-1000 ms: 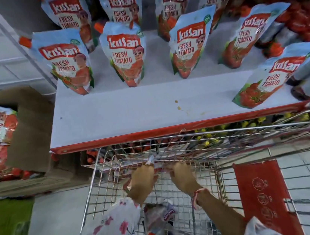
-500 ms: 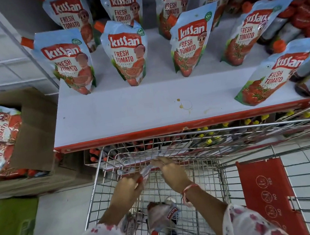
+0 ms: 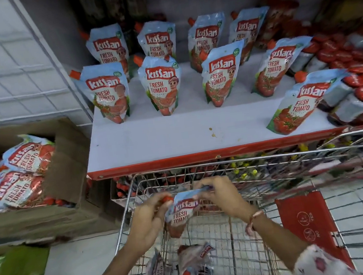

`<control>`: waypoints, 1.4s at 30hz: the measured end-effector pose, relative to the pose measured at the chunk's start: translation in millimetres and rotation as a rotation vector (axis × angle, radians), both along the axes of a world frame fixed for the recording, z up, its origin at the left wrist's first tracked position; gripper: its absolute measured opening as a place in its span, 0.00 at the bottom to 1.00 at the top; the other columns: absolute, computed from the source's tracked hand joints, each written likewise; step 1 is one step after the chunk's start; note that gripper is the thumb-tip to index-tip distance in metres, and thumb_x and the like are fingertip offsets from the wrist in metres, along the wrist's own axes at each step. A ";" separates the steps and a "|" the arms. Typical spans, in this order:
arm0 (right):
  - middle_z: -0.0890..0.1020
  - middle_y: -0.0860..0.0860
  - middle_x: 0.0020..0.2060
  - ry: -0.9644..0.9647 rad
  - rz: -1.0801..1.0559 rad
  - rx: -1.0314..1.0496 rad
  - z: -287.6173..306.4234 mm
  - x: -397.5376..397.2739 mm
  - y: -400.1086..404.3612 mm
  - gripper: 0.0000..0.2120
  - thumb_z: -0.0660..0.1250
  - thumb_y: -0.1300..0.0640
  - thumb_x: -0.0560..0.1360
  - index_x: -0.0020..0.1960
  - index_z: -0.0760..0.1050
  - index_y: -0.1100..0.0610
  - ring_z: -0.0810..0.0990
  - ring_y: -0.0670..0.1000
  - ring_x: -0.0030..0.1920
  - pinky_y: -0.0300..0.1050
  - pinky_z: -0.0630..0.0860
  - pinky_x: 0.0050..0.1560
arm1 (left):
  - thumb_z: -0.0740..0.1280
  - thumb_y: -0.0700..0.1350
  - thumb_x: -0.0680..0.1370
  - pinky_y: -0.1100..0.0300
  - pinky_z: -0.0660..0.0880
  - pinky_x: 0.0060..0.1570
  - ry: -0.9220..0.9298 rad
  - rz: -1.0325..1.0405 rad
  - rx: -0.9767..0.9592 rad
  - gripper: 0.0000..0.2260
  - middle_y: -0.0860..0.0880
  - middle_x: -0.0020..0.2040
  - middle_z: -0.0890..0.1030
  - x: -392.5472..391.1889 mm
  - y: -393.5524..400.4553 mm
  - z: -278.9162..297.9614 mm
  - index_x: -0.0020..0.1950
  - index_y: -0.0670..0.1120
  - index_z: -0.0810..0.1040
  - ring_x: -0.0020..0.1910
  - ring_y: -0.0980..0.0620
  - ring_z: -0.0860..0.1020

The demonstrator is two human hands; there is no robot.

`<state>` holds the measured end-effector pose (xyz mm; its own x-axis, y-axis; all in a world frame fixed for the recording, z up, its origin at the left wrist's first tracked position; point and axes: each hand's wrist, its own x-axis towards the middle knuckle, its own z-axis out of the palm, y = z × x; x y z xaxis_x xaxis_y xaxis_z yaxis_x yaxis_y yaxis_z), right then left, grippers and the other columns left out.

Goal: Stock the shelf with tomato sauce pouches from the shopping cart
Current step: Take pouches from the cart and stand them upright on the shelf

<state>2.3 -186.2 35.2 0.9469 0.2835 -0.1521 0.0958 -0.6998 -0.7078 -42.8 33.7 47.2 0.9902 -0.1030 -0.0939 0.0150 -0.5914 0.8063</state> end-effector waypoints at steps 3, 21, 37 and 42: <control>0.87 0.50 0.40 -0.050 -0.024 0.047 37.7 1.4 -7.8 0.04 0.75 0.57 0.70 0.44 0.83 0.56 0.80 0.36 0.34 0.28 0.75 0.35 | 0.65 0.43 0.79 0.66 0.79 0.43 -0.038 0.009 -0.084 0.09 0.51 0.51 0.84 5.1 -4.1 25.3 0.57 0.48 0.79 0.51 0.57 0.81; 0.77 0.29 0.27 -0.672 -0.166 0.154 242.1 59.6 -65.2 0.07 0.76 0.59 0.67 0.44 0.85 0.59 0.76 0.30 0.28 0.20 0.69 0.29 | 0.65 0.43 0.78 0.66 0.79 0.52 -0.390 -0.032 -0.441 0.08 0.58 0.49 0.82 85.6 -67.3 182.6 0.55 0.52 0.78 0.51 0.66 0.79; 0.86 0.61 0.41 -0.542 -0.408 0.112 178.2 104.2 -116.2 0.08 0.75 0.61 0.69 0.46 0.84 0.65 0.82 0.55 0.40 0.55 0.82 0.46 | 0.66 0.38 0.78 0.47 0.77 0.60 -0.222 -0.027 -0.216 0.11 0.39 0.55 0.83 157.3 -141.4 142.7 0.59 0.38 0.78 0.56 0.43 0.80; 0.85 0.59 0.41 -0.502 -0.439 0.149 177.3 108.6 -120.2 0.08 0.75 0.62 0.69 0.46 0.84 0.65 0.82 0.54 0.40 0.53 0.82 0.46 | 0.65 0.38 0.78 0.46 0.76 0.61 -0.202 0.001 -0.212 0.11 0.39 0.56 0.82 166.3 -149.2 142.2 0.60 0.38 0.77 0.57 0.43 0.79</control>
<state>110.9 -306.4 212.5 0.9246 -0.1587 0.3464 0.1676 -0.6471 -0.7437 123.5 -115.5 189.4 0.9868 -0.0980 0.1286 -0.1577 -0.4097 0.8985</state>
